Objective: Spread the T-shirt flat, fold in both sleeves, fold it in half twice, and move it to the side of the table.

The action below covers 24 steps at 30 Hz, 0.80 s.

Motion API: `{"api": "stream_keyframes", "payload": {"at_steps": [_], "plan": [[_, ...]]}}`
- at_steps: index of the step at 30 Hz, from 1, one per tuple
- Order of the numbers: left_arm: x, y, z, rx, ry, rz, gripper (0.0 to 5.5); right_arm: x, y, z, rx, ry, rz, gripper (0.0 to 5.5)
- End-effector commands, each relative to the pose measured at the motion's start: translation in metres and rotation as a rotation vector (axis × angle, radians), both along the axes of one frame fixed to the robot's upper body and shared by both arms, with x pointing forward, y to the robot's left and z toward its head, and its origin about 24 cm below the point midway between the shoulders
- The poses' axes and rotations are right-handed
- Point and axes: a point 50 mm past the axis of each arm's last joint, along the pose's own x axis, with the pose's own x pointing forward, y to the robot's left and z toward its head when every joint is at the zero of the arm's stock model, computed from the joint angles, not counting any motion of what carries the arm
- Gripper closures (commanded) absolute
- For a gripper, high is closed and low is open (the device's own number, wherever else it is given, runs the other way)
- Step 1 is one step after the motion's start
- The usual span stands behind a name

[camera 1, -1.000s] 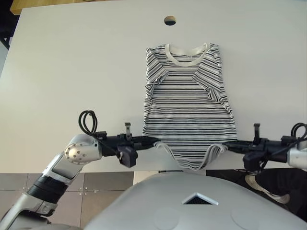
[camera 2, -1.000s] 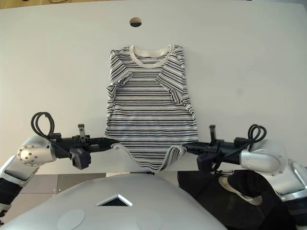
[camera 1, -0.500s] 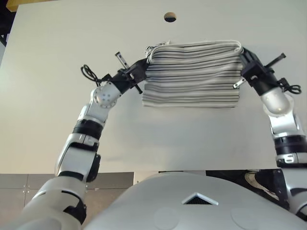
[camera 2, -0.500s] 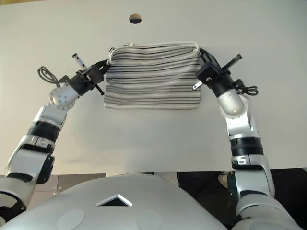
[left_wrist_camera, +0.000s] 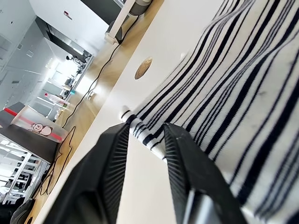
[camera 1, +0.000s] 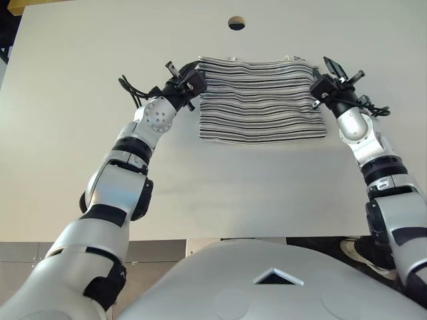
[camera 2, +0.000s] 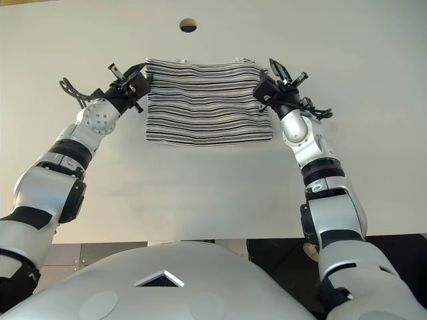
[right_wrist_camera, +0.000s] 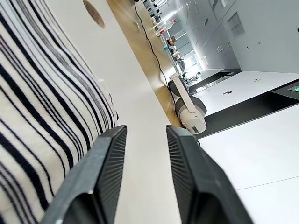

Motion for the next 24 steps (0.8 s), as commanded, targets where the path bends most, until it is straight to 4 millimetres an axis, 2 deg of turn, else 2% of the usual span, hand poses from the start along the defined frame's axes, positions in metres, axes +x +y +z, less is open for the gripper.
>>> {"api": "stream_keyframes", "payload": {"at_steps": [1, 4, 5, 8, 11, 13, 17, 19, 24], "plan": [[0.008, -0.002, 0.007, -0.008, -0.022, 0.048, 3.52, 0.010, 0.006, 0.010, -0.022, -0.038, 0.016, 3.30], [0.012, 0.015, 0.010, 0.011, -0.083, 0.171, 2.95, 0.006, 0.001, 0.025, -0.034, -0.120, 0.056, 2.66], [0.010, 0.027, 0.010, 0.056, -0.130, 0.219, 2.78, -0.005, 0.002, 0.030, -0.058, -0.135, 0.124, 2.53], [-0.007, 0.061, 0.004, 0.088, -0.228, 0.344, 2.78, -0.048, -0.002, 0.035, -0.216, -0.070, 0.328, 2.53], [-0.029, 0.079, -0.006, 0.040, -0.275, 0.416, 2.78, -0.083, -0.016, 0.026, -0.380, 0.076, 0.427, 2.53], [-0.039, 0.078, -0.005, -0.035, -0.332, 0.436, 2.78, -0.090, -0.023, 0.017, -0.450, 0.156, 0.441, 2.53], [-0.047, 0.066, 0.005, -0.178, -0.419, 0.457, 2.78, -0.088, -0.032, -0.007, -0.476, 0.255, 0.410, 2.53], [-0.049, 0.060, 0.008, -0.193, -0.435, 0.456, 2.78, -0.089, -0.028, -0.013, -0.514, 0.267, 0.451, 2.53], [-0.053, 0.050, 0.011, -0.242, -0.465, 0.477, 2.78, -0.097, -0.013, 0.002, -0.635, 0.229, 0.638, 2.53]]}}
